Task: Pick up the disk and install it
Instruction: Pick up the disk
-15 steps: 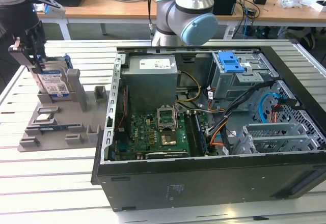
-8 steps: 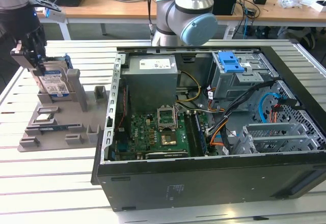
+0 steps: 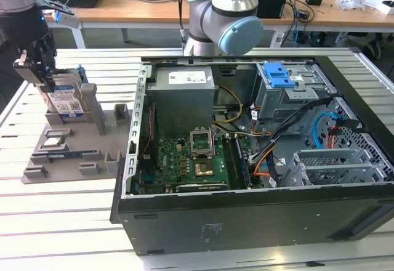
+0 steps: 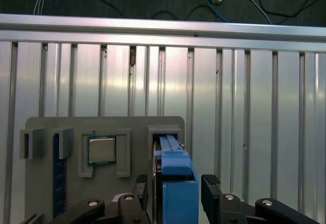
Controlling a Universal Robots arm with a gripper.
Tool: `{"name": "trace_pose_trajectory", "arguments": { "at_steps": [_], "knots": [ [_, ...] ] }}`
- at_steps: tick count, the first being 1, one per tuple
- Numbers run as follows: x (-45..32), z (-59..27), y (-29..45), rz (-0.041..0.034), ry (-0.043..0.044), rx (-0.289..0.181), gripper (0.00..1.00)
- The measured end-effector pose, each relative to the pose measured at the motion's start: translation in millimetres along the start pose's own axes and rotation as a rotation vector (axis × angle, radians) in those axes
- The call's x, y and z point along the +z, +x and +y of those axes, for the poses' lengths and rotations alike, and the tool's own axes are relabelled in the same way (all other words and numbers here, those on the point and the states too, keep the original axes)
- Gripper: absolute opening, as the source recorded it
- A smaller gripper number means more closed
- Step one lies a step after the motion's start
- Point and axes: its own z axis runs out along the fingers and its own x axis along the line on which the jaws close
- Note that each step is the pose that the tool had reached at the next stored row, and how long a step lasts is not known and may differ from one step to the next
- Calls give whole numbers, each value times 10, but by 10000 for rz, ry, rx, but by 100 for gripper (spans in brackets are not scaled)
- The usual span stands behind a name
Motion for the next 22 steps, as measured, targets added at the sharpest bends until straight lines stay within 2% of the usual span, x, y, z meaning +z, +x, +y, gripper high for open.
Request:
{"name": "trace_pose_trajectory", "arguments": {
  "at_steps": [4, 6, 8, 22],
  "knots": [
    [1, 0, 0, 0, 0, 0, 53],
    [1, 0, 1, 3, 0, -1, 40],
    [2, 0, 0, -1, 1, -1, 37],
    [7, -1, 0, 0, 1, -1, 37]
  ]
}}
